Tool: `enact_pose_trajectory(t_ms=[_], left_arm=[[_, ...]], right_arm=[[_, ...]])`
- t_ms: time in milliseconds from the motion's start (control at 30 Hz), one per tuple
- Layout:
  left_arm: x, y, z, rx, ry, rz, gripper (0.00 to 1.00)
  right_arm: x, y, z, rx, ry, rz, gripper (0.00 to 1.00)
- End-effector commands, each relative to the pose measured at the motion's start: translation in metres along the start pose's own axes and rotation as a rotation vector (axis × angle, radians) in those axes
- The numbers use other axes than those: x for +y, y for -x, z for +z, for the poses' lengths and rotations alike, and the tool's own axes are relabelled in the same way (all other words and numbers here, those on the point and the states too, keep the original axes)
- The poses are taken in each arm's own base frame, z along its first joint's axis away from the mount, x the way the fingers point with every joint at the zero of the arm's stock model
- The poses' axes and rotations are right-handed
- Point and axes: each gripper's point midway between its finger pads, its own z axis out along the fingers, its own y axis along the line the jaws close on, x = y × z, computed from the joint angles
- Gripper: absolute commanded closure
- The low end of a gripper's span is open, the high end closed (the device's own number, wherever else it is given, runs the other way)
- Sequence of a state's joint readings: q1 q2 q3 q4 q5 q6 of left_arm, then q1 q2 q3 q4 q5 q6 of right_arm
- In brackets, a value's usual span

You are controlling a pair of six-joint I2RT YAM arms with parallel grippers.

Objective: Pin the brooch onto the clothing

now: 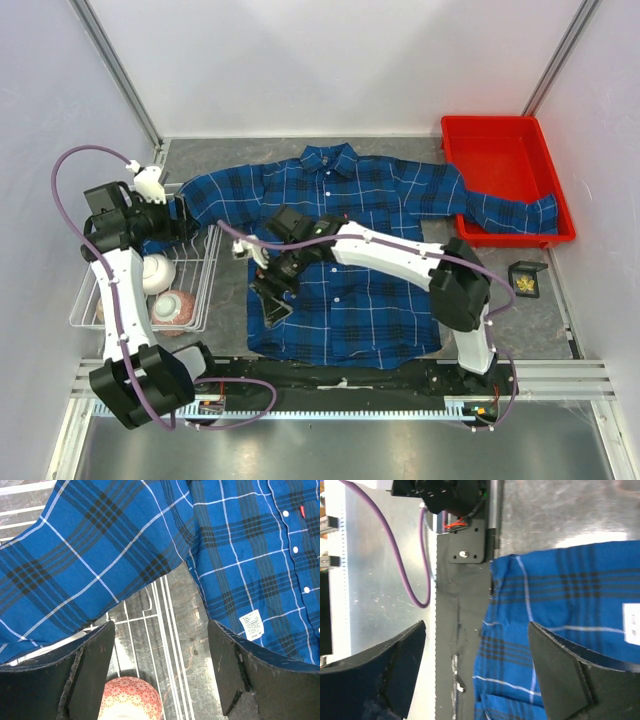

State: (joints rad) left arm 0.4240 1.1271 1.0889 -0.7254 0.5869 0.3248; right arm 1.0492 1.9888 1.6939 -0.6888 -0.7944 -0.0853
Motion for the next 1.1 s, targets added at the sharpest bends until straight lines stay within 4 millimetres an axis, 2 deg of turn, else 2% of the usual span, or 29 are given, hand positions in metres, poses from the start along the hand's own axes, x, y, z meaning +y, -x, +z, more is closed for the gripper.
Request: enact_pose_trajectory(t_ms=[0, 33, 100, 133, 167, 233, 267, 300, 333, 367, 400, 433, 467, 600, 700, 867, 1067], left_arm=[[-0.016, 0.015, -0.013, -0.074, -0.056, 0.098, 0.18], [-0.022, 0.019, -0.015, -0.092, -0.086, 0.119, 0.17], [-0.034, 0.024, -0.020, -0.102, -0.130, 0.178, 0.17], [-0.041, 0.023, -0.021, -0.098, -0.157, 0.198, 0.17], [-0.054, 0.023, -0.019, -0.085, -0.195, 0.242, 0.17], [-0.068, 0.012, -0.015, -0.030, -0.230, 0.302, 0.17], [-0.088, 0.005, -0.009, -0.001, -0.290, 0.344, 0.18], [-0.096, -0.003, -0.004, 0.033, -0.318, 0.359, 0.19], [-0.102, -0.010, 0.001, 0.062, -0.329, 0.377, 0.20], [-0.118, -0.021, 0.006, 0.098, -0.385, 0.403, 0.21], [-0.125, -0.027, 0.011, 0.121, -0.412, 0.411, 0.22], [-0.133, -0.036, 0.018, 0.162, -0.449, 0.414, 0.23], [-0.147, -0.048, 0.023, 0.201, -0.500, 0.431, 0.24], [-0.162, -0.085, 0.047, 0.337, -0.554, 0.453, 0.26], [-0.159, -0.111, 0.065, 0.425, -0.537, 0.473, 0.27], [-0.148, -0.144, 0.084, 0.520, -0.503, 0.495, 0.28], [-0.131, -0.185, 0.086, 0.627, -0.468, 0.534, 0.32]], right_arm=[[-0.012, 0.026, -0.064, -0.124, -0.150, -0.094, 0.08], [-0.030, 0.022, -0.080, -0.139, -0.190, -0.055, 0.07], [-0.051, 0.011, -0.102, -0.132, -0.281, -0.022, 0.07], [-0.070, -0.006, -0.116, -0.112, -0.332, 0.028, 0.08], [-0.080, -0.014, -0.127, -0.103, -0.389, 0.040, 0.09], [-0.113, -0.047, -0.149, -0.049, -0.530, 0.099, 0.11], [-0.119, -0.057, -0.159, -0.040, -0.568, 0.118, 0.11], [-0.129, -0.069, -0.169, -0.022, -0.620, 0.147, 0.11], [-0.139, -0.091, -0.180, 0.000, -0.645, 0.196, 0.11], [-0.144, -0.101, -0.186, 0.013, -0.660, 0.222, 0.11], [-0.150, -0.111, -0.192, 0.027, -0.679, 0.250, 0.11], [-0.157, -0.132, -0.200, 0.054, -0.702, 0.307, 0.11], [-0.160, -0.142, -0.204, 0.076, -0.714, 0.326, 0.12], [-0.168, -0.193, -0.211, 0.157, -0.741, 0.425, 0.12], [-0.170, -0.220, -0.214, 0.200, -0.757, 0.476, 0.12], [-0.163, -0.249, -0.210, 0.261, -0.750, 0.520, 0.12], [-0.155, -0.276, -0.204, 0.332, -0.740, 0.546, 0.12]])
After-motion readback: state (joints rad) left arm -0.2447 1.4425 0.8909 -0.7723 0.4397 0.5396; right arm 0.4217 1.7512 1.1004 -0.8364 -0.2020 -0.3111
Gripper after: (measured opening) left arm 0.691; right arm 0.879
